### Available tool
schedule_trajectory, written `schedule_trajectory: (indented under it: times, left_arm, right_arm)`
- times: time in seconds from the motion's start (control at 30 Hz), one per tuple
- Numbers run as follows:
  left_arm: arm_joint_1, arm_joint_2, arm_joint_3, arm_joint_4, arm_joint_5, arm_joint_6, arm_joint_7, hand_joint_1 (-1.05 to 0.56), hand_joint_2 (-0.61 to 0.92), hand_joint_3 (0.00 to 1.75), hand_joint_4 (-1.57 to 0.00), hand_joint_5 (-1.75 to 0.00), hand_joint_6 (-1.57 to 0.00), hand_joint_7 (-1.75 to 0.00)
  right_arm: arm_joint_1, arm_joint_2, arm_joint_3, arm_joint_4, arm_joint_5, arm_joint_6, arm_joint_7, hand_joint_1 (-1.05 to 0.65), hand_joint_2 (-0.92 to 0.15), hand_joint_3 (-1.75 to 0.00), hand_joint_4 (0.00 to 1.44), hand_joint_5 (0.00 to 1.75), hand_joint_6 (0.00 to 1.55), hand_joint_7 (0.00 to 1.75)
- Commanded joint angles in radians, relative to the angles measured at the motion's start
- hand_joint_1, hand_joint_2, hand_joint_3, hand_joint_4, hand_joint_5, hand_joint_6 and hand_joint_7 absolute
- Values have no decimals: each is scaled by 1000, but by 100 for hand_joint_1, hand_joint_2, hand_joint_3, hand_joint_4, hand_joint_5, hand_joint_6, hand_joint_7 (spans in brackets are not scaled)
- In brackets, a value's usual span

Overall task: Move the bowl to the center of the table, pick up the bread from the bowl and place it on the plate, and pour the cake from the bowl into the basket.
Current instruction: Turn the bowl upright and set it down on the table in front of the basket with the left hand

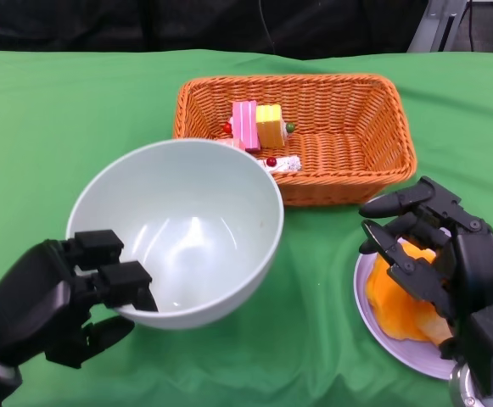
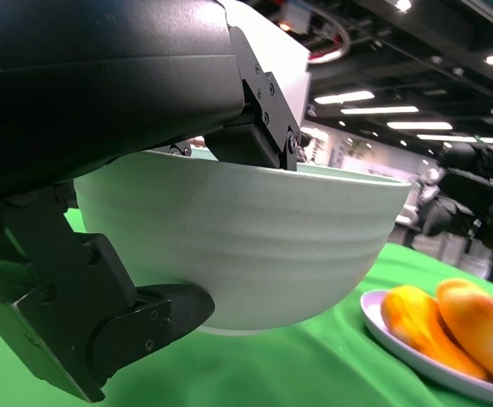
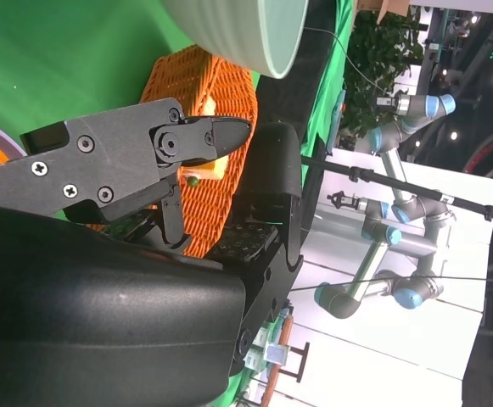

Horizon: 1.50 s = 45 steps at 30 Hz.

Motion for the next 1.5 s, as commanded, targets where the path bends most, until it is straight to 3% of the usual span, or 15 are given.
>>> schedule_trajectory:
  times: [0.03, 0.2, 0.4, 0.5, 0.8, 0.97, 1.3, 1.43, 1.5]
  left_arm:
    - [4, 46, -59, -18, 17, 12, 68, 2, 33, 124, -89, -145, -94, -120]
    - [-6, 68, -139, -17, 27, 25, 118, 1, 32, 130, -88, -150, -94, -124]
    - [-10, 93, -203, -33, 5, 71, 74, 3, 36, 99, -81, -161, -87, -135]
    - [-7, 81, -221, -51, -21, 104, 29, 1, 48, 83, -81, -158, -91, -121]
    - [-30, 26, -283, -32, -66, 159, -26, 2, 57, 76, -84, -144, -89, -117]
    - [-50, -16, -334, 3, -66, 190, -30, -1, 66, 60, -78, -152, -81, -128]
    - [-79, -69, -408, 51, -52, 257, -18, -3, 72, 48, -69, -168, -67, -153]
    - [-77, -74, -432, 31, -31, 334, -10, -5, 79, 35, -67, -168, -67, -148]
    - [-74, -73, -444, 12, -19, 385, -13, -13, 83, 10, -68, -161, -81, -111]
  right_arm:
    - [17, -1, -3, -45, 19, 29, 0, -19, -92, -23, 76, 135, 70, 104]
    - [27, 3, 0, -73, 11, 46, -6, -20, -92, -22, 76, 136, 72, 103]
    - [33, 12, 7, -108, 9, 76, -9, -19, -92, -20, 78, 135, 74, 99]
    - [40, 16, 13, -128, -3, 88, -18, -19, -92, -20, 78, 134, 74, 97]
    - [57, 23, 31, -173, -15, 120, -30, -18, -92, -21, 77, 134, 74, 98]
    - [65, 24, 37, -185, -24, 122, -37, -19, -92, -21, 76, 133, 74, 99]
    - [77, 22, 41, -197, -26, 121, -38, -20, -92, -22, 77, 134, 72, 103]
    - [79, 17, 40, -191, -24, 112, -35, -19, -92, -22, 78, 134, 72, 103]
    - [78, 16, 40, -185, -20, 107, -32, -20, -92, -22, 79, 133, 72, 102]
